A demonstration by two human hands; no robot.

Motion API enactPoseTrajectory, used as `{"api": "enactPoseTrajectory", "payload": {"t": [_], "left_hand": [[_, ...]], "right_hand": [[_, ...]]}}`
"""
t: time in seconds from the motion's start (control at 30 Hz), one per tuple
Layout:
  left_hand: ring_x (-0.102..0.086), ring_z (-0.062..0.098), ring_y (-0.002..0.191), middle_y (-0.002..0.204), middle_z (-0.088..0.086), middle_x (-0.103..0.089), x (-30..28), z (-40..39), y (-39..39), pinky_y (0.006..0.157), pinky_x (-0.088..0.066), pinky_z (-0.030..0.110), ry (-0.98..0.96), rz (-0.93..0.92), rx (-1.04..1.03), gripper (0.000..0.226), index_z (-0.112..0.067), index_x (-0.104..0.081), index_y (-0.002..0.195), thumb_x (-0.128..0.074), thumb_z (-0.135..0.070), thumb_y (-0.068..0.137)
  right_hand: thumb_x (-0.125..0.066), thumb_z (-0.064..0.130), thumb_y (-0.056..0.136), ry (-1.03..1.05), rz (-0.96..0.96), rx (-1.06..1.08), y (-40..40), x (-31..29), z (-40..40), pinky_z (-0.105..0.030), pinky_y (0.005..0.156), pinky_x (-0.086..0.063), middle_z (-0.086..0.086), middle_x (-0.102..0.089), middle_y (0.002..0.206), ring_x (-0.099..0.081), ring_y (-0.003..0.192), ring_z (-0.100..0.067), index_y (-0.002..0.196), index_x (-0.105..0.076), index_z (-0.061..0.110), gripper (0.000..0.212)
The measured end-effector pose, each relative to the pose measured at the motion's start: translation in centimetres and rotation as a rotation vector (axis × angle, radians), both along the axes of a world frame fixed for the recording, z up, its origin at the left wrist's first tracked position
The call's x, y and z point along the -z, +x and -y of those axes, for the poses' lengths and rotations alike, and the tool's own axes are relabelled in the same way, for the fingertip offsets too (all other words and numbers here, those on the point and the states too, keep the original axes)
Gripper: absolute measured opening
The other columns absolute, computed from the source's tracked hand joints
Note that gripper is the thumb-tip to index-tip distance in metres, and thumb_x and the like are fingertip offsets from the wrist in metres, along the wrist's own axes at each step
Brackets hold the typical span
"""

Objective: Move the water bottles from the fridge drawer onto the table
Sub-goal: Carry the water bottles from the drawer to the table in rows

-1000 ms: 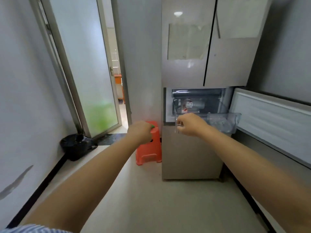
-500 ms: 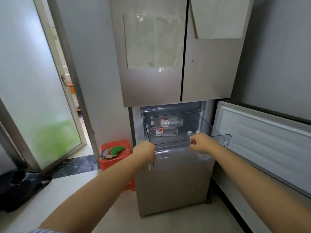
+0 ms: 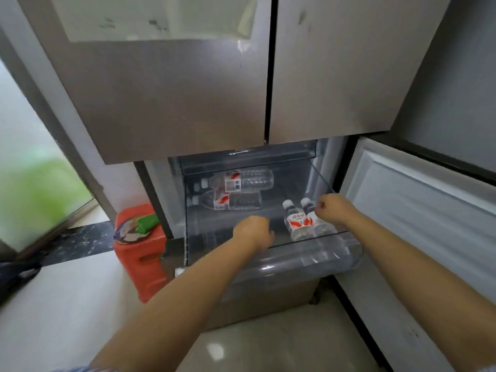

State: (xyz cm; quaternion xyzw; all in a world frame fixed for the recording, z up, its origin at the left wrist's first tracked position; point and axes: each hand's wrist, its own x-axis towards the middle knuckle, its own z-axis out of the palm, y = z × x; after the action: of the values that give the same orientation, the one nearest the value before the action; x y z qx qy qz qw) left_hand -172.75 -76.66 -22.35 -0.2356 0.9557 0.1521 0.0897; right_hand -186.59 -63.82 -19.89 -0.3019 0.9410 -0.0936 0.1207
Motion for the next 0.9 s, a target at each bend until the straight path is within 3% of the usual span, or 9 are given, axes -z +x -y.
{"api": "enactPoseTrajectory", "payload": {"t": [0.13,0.23,0.4,0.53,0.63,0.73,0.9], "left_hand": [[-0.057,0.029,0.109,0.12,0.014,-0.06,2.7,0.6,-6.1,0.086,-0.047,0.035,0.138,0.048,-0.119,0.035,-0.007,-0.057,0.115,-0.042,-0.032,0.095],[-0.057,0.029,0.109,0.12,0.016,-0.06,4.7,1.3,-9.5,0.086,-0.046,0.035,0.241,0.042,-0.221,0.042,-0.003,-0.059,0.112,-0.038,-0.036,0.096],[-0.055,0.029,0.113,0.125,0.017,-0.057,7.7,2.5,-13.8,0.093,-0.045,0.036,0.399,0.099,-0.326,0.042,-0.003,-0.056,0.117,-0.039,-0.035,0.096],[-0.057,0.029,0.112,0.125,0.016,-0.059,9.8,3.0,-16.6,0.094,-0.046,0.037,0.547,0.015,-0.399,0.04,-0.003,-0.053,0.119,-0.045,-0.033,0.094],[-0.055,0.032,0.116,0.128,0.018,-0.056,11.2,3.1,-18.0,0.096,-0.046,0.039,0.547,-0.043,-0.44,0.05,-0.004,-0.043,0.127,-0.042,-0.041,0.093],[-0.055,0.032,0.114,0.126,0.018,-0.056,12.2,3.8,-19.3,0.089,-0.046,0.036,0.556,-0.077,-0.458,0.049,-0.005,-0.043,0.125,-0.044,-0.041,0.093],[-0.058,0.029,0.105,0.123,0.02,-0.058,11.9,4.2,-20.2,0.081,-0.044,0.03,0.742,-0.162,-0.421,0.033,-0.001,-0.05,0.118,-0.05,-0.021,0.092]], "right_hand": [[-0.05,0.014,0.091,0.07,0.065,-0.035,-5.8,2.6,2.4,-0.031,0.091,-0.043,-0.019,-0.06,0.123,-0.054,0.113,-0.031,0.118,-0.056,0.001,0.031],[-0.055,0.012,0.087,0.09,0.072,-0.087,-9.1,4.6,4.5,-0.038,0.096,-0.046,-0.019,-0.058,0.123,-0.055,0.111,-0.032,0.121,-0.055,0.003,0.035],[-0.048,0.015,0.092,0.203,0.089,-0.188,-12.3,7.3,7.5,-0.035,0.085,-0.049,-0.017,-0.06,0.115,-0.058,0.102,-0.029,0.112,-0.058,0.004,0.025],[-0.044,0.018,0.093,0.346,0.127,-0.238,-14.0,9.2,9.1,-0.03,0.079,-0.045,-0.016,-0.064,0.111,-0.06,0.1,-0.027,0.107,-0.06,0.002,0.026],[-0.044,0.02,0.094,0.421,0.185,-0.221,-14.9,10.6,9.9,-0.029,0.081,-0.044,-0.016,-0.062,0.116,-0.059,0.098,-0.023,0.11,-0.059,0.001,0.028],[-0.046,0.019,0.093,0.394,0.188,-0.191,-15.5,12.0,9.9,-0.032,0.089,-0.045,-0.016,-0.061,0.118,-0.058,0.104,-0.026,0.111,-0.058,0.002,0.028],[-0.048,0.021,0.091,0.298,0.148,-0.216,-15.8,12.8,9.3,-0.03,0.084,-0.045,-0.015,-0.061,0.116,-0.058,0.104,-0.026,0.11,-0.056,0.005,0.027]]}}
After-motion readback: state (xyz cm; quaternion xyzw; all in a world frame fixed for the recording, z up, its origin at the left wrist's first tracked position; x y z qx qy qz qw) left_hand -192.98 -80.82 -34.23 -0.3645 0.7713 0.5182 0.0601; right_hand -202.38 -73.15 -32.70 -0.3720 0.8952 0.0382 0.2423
